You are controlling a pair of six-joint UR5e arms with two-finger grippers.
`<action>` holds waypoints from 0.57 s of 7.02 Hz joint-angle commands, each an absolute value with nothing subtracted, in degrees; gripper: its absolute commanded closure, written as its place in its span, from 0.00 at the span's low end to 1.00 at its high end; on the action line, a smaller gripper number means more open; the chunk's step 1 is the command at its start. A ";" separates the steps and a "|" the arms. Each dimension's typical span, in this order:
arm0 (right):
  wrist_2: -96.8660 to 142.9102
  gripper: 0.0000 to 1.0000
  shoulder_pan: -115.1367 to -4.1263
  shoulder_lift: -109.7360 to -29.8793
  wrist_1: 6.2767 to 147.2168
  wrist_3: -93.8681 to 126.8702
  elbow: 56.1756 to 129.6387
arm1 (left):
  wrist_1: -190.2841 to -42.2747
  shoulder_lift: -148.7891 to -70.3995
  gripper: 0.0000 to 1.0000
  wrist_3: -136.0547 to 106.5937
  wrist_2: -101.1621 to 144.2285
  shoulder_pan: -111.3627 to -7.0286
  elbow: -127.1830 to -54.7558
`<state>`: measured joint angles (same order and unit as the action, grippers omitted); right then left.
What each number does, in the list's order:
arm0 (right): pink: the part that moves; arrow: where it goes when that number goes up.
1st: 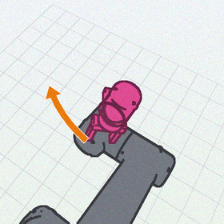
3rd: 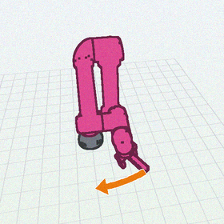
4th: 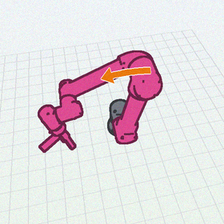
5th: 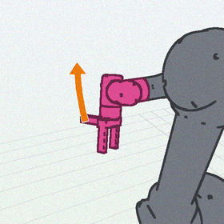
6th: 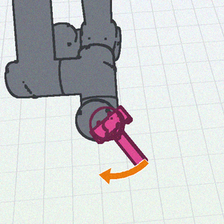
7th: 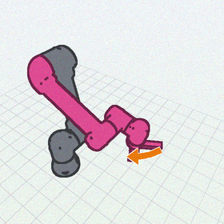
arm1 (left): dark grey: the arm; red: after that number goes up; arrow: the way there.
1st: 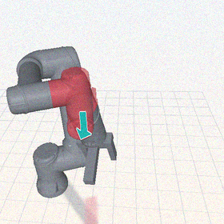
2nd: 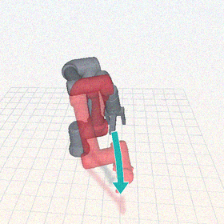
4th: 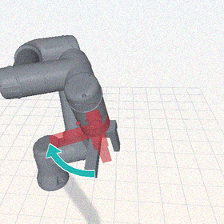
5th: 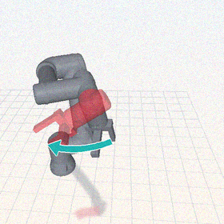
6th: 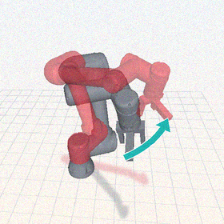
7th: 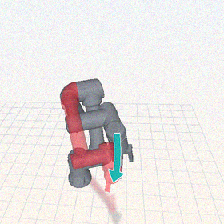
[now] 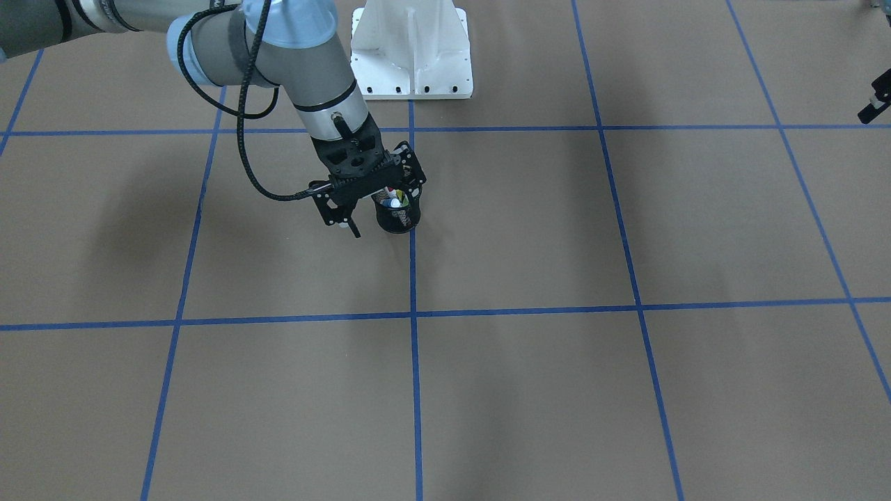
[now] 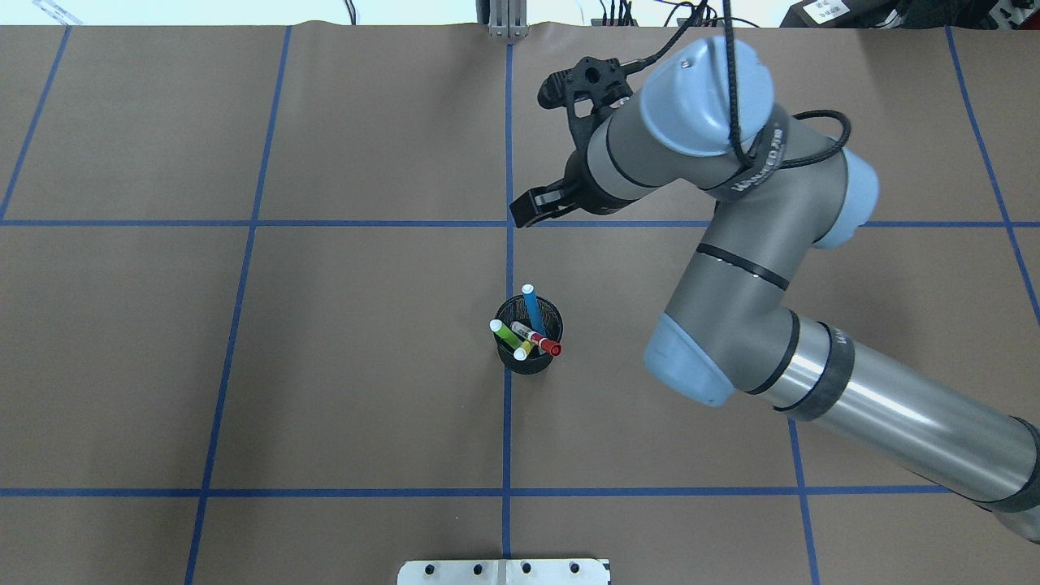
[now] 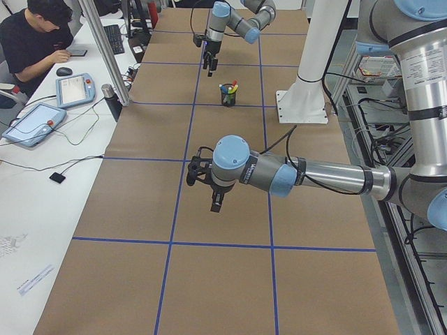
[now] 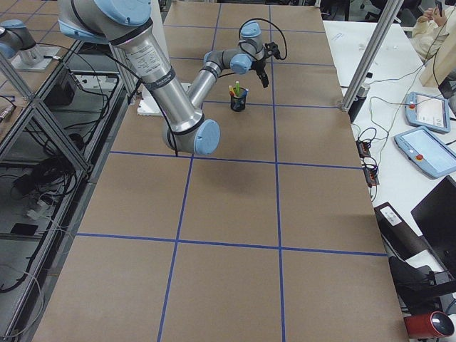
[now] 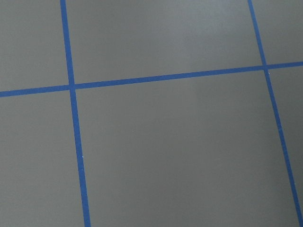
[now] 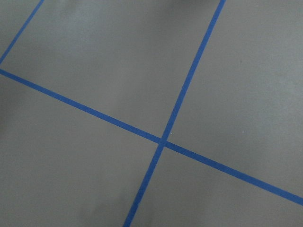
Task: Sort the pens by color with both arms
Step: 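Move the right gripper over the black mesh pen cup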
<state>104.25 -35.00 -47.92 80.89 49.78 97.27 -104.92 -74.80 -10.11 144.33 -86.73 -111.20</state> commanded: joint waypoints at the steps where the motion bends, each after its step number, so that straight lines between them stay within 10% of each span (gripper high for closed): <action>1: 100.22 0.12 -32.18 -47.98 81.30 51.49 96.33 | -104.85 -74.97 0.00 -10.11 144.40 -86.66 -111.18; 4: 94.68 0.15 -28.92 -51.22 84.98 54.49 100.88 | -104.85 -75.15 0.00 -10.11 144.32 -86.49 -111.27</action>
